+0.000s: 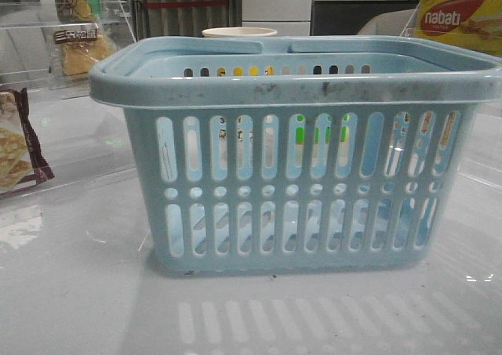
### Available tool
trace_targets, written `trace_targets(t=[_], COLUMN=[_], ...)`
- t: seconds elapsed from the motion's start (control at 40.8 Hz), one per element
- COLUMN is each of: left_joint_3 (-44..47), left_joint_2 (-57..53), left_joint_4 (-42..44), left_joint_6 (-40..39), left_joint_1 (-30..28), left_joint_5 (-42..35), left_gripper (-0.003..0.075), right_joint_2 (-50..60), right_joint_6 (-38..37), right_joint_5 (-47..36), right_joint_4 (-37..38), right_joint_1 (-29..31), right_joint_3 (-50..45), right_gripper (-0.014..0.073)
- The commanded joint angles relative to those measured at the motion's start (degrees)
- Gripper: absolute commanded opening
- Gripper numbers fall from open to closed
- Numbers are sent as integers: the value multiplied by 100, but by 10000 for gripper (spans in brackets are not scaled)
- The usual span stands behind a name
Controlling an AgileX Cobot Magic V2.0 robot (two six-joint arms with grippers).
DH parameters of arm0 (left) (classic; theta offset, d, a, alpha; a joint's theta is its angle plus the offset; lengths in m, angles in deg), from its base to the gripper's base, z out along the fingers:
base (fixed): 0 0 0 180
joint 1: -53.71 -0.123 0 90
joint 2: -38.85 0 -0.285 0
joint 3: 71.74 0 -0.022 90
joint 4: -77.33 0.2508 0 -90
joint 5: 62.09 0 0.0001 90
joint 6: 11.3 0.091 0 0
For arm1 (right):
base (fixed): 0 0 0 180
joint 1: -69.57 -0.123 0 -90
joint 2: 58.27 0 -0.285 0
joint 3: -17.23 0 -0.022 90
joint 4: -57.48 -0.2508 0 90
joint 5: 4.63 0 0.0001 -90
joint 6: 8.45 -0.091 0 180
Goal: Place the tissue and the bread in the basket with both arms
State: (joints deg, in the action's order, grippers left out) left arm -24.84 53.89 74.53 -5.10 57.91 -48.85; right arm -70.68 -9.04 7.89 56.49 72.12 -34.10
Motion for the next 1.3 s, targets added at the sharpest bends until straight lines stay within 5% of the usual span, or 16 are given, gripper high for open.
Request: trace_targets(t=[0.0,0.491,0.81,0.908,1.055,1.276], left_joint_3=[-796,-1498,-1360,-1351,-1351,-1351], left_joint_2=[572,2197,2847,2967,3067,3152], left_joint_4=[-27,-37,-80,-80,-80,-80], left_joint_6=[-53,-53,-53,-53,-53,-53], left_joint_1=[25,25,25,25,25,25], left_joint_5=[156,2516,2506,2402,2252,2181], left_gripper=[92,92,109,242,491,507], right_joint_2=[-544,-2582,-3632,-3897,-4348,-5213], right_joint_6=[59,59,59,59,59,-1], right_joint_5=[96,2003,2246,2249,2083,1635], right_joint_4=[51,51,51,56,98,140], right_joint_1=[-6,-6,-6,-6,-6,243], right_joint_3=[691,1446,1446,1446,1446,1770], right_gripper=[57,57,66,179,482,539])
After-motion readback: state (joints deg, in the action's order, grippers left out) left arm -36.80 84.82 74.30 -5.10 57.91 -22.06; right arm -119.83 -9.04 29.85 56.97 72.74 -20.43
